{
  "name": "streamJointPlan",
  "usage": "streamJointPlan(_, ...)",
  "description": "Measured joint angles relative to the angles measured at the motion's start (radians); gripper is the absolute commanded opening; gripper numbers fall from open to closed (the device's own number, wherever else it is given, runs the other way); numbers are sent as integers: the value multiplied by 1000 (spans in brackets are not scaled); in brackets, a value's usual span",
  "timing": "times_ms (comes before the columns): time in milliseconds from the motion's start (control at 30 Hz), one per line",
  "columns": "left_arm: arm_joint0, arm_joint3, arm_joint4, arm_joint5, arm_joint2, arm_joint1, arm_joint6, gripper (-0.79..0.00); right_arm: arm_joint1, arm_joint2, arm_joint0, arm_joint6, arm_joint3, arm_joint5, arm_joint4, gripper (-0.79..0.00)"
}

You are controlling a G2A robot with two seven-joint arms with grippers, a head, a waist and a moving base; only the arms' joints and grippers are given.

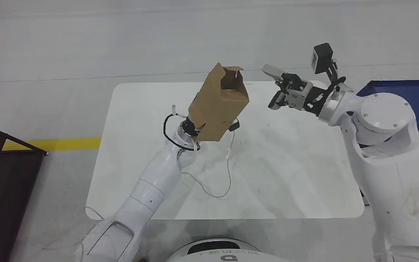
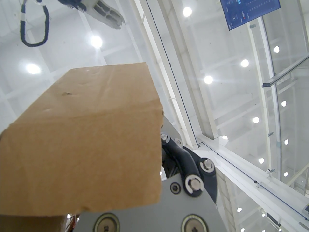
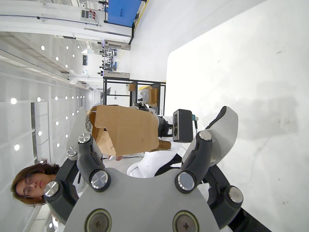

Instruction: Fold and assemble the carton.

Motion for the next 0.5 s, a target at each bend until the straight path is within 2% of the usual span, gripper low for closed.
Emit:
streamJointPlan(233,-11,25,2,14,9,-13,18,-785,0,-83,42,93,27,-27,5,0)
streamJointPlan(500,-16,47,17,27,0,-21,19,-785,1,-147,110,141,71,-26,-28,0)
